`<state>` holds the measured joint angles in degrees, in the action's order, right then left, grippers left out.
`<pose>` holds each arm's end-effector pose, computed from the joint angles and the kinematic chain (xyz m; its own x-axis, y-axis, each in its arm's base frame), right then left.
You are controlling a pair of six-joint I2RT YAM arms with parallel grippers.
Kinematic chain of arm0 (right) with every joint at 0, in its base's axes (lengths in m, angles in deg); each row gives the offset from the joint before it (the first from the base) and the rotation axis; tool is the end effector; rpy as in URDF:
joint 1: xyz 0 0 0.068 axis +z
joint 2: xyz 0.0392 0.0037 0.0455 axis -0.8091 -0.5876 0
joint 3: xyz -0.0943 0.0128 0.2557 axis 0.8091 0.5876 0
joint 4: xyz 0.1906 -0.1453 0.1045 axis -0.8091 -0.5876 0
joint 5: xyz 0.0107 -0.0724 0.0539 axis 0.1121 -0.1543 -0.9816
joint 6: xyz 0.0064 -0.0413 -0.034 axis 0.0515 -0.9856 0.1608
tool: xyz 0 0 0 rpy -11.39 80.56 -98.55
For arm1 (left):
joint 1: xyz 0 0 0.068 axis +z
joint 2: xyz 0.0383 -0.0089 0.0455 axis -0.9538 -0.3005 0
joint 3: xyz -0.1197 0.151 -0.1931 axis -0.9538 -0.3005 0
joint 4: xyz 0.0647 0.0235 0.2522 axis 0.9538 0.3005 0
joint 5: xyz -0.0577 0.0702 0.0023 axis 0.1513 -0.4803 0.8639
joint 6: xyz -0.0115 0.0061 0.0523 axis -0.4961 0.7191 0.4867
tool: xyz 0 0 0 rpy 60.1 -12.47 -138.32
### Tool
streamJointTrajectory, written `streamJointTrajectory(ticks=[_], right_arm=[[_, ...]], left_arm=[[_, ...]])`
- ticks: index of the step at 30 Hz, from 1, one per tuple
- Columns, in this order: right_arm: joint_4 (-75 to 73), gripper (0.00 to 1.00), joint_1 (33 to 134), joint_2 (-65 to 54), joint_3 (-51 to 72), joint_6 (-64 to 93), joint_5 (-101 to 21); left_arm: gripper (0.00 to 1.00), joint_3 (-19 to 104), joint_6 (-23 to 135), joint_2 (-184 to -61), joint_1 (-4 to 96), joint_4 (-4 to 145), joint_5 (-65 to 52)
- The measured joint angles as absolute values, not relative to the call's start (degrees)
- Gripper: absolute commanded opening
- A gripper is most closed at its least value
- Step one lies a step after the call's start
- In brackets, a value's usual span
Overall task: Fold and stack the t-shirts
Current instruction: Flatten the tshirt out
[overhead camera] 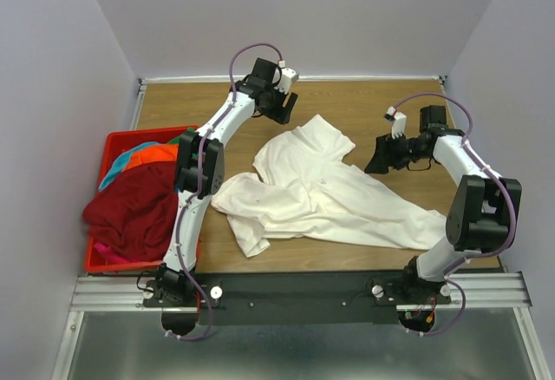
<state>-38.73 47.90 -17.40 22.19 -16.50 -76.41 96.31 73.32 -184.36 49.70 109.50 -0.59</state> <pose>0.3165 -0.0090 0.2196 -0.7580 -0.2176 -0.6149 -0.5504 0.7192 0.4240 0.4933 -0.2171 0.2236 -0.6221 0.3744 -0.6876 0.5988 0.7933 -0.1099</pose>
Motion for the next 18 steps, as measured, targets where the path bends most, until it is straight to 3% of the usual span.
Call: streamJointTrajectory(ticks=[18], right_arm=[[-38.7,0.79,47.9,-17.2,22.2,-17.3,-77.7]], left_arm=[[0.8,98.3,73.4,-184.9,49.1,109.9,2.1]])
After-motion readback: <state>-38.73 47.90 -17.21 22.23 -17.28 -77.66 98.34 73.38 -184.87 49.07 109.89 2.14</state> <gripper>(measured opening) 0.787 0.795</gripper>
